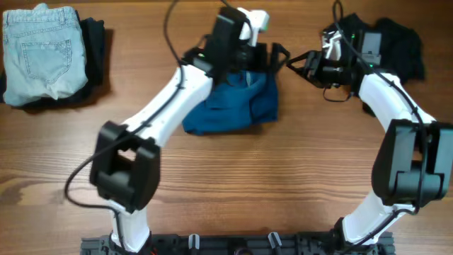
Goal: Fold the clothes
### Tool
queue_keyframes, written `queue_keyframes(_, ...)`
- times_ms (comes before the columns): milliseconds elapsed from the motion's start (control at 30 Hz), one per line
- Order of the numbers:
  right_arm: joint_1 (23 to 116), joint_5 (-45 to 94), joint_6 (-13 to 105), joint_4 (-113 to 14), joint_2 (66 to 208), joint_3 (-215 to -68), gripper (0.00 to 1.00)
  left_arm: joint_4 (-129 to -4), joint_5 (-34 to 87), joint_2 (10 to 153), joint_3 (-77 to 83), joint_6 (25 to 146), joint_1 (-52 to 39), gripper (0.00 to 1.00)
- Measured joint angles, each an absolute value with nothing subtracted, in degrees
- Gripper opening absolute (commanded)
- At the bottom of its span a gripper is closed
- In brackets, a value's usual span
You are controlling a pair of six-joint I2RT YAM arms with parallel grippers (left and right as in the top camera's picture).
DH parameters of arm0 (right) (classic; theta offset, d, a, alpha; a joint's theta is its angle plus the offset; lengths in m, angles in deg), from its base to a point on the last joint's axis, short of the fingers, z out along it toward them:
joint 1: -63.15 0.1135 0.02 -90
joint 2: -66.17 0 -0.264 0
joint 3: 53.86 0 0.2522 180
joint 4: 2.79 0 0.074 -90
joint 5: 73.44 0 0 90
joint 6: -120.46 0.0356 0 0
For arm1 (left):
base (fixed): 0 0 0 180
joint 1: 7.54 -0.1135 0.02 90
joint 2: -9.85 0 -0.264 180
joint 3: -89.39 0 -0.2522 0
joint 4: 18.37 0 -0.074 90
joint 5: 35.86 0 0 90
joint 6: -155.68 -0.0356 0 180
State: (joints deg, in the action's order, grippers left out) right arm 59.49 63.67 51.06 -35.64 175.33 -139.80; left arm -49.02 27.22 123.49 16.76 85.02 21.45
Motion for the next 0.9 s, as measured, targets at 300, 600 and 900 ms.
queue_keyframes(300,71.9,58.6,49.5,-47.1,175.3,-139.4,0.44,-69.3,29.1,110.3,17.5,87.9,-0.4,1.00)
queue_keyframes(600,78.0,55.0,49.1,-47.0,175.4,-139.2,0.27,-75.7,29.9,110.4,17.5,88.1,-7.0,1.00)
queue_keyframes(900,80.5,47.5,49.0,-47.0,175.8,-139.1,0.39,-75.9,29.9,110.4,17.5,87.9,-6.9,1.00)
